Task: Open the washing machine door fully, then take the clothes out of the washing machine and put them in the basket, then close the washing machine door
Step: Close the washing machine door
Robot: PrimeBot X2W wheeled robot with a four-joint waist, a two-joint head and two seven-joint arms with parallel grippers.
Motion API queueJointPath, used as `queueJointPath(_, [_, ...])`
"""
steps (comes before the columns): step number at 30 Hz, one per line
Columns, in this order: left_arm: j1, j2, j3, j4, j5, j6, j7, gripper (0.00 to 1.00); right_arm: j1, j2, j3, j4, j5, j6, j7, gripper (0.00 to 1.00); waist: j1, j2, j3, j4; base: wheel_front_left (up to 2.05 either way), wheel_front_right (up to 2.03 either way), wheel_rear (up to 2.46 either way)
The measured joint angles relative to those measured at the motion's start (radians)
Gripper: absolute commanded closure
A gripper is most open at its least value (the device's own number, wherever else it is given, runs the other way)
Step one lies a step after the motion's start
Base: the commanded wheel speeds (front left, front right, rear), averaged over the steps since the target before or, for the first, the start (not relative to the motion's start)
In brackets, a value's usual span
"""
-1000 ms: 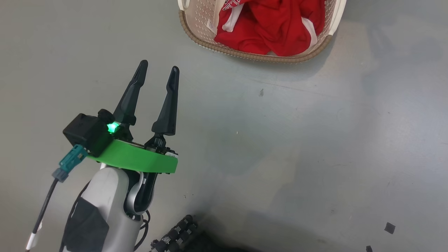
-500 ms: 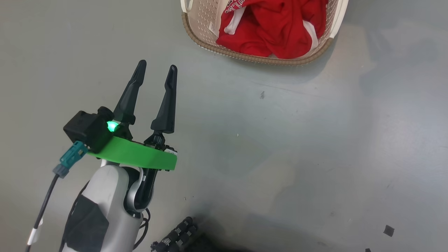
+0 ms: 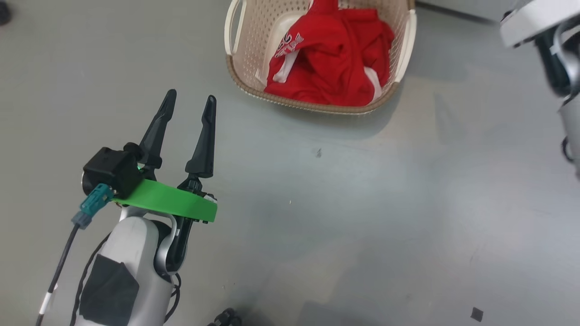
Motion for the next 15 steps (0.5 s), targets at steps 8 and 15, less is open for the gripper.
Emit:
queueJointPath(8, [0.031, 0.001, 0.054, 0.038, 0.052, 0.0, 0.0, 0.0, 0.19, 0.07, -0.012, 0.012, 0.05, -0.01, -0.025, 1.0, 0.0, 0.0, -0.095, -0.069, 0.0, 0.0, 0.0])
queueJointPath(15, [0.083, 0.029, 0.101, 0.064, 0.075, -0.002, 0.0, 0.0, 0.336, 0.119, -0.049, 0.006, 0.084, -0.044, -0.032, 1.0, 0.0, 0.0, -0.18, -0.15, 0.0, 0.0, 0.0])
